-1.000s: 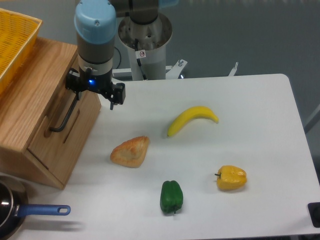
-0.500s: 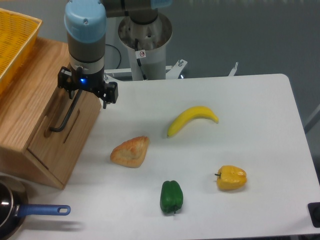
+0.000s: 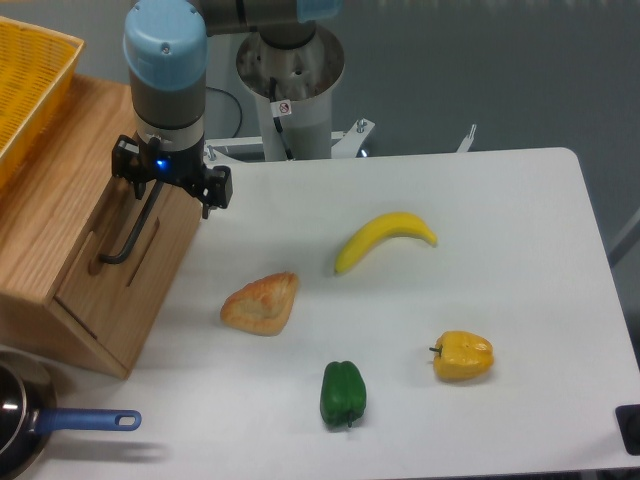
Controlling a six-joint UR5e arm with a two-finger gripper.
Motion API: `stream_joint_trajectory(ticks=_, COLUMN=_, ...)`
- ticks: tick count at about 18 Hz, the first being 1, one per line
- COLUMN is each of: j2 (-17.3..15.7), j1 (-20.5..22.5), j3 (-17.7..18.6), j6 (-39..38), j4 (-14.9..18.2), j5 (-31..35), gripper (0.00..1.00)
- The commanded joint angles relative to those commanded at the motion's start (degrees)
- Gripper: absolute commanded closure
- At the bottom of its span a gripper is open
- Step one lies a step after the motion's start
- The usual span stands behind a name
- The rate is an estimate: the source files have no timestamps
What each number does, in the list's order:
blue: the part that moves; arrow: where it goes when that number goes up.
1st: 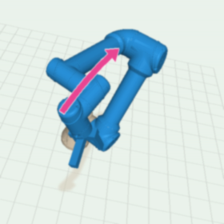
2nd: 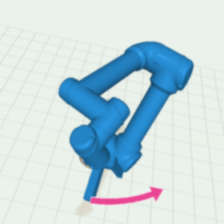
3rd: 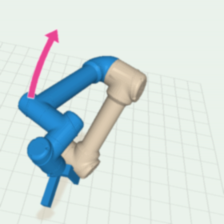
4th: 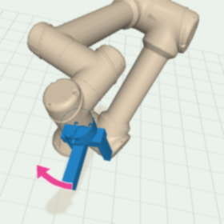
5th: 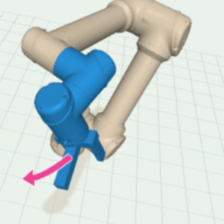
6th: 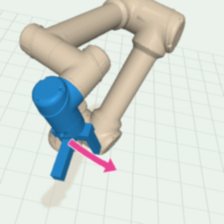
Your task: Slide the top drawer open
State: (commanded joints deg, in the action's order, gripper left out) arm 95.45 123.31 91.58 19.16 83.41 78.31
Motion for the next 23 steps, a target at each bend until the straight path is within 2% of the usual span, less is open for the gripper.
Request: stream_joint_trajectory(ticks=23, j2=1.4, j1=-0.6, j3=0.1, j6=-0.2, j4=-0.9, j5=0.1, gripper=0.00)
